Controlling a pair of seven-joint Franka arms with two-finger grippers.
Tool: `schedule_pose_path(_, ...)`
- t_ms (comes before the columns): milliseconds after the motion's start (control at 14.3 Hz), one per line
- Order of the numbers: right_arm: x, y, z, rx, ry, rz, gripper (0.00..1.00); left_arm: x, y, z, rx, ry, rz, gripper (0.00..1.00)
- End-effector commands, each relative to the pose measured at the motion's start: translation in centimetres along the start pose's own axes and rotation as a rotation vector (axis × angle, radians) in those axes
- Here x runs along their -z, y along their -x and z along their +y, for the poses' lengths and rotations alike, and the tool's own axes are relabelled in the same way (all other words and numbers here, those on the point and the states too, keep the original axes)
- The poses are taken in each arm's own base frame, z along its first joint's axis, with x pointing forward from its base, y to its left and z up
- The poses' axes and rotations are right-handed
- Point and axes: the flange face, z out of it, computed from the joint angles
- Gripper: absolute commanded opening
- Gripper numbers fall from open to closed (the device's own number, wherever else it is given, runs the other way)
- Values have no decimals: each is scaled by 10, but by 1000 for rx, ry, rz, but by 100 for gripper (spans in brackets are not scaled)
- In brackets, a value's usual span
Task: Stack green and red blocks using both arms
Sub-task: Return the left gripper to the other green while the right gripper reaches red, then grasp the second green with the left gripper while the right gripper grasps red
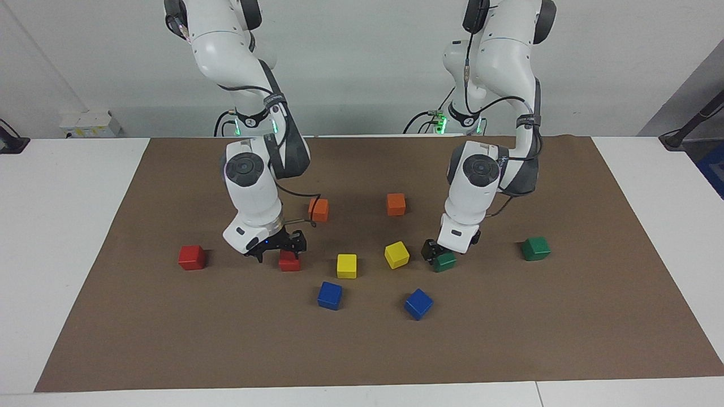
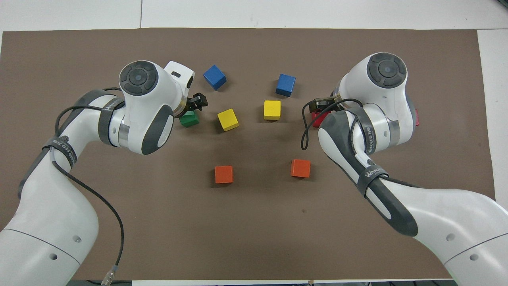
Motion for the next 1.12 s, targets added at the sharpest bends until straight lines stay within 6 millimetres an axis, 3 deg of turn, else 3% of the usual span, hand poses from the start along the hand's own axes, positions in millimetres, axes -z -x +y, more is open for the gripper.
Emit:
schedule_pose_path(0, 3, 9, -6, -15, -4, 11, 100, -9, 4, 2, -53, -34, 29, 100)
schedule_pose_path(210, 3, 14, -26, -31, -7, 11, 100, -16, 8, -1, -66, -46, 27, 100)
schedule_pose_path(1051, -17, 19, -12, -24, -3, 1, 100, -26, 16, -3, -53, -35, 30, 100)
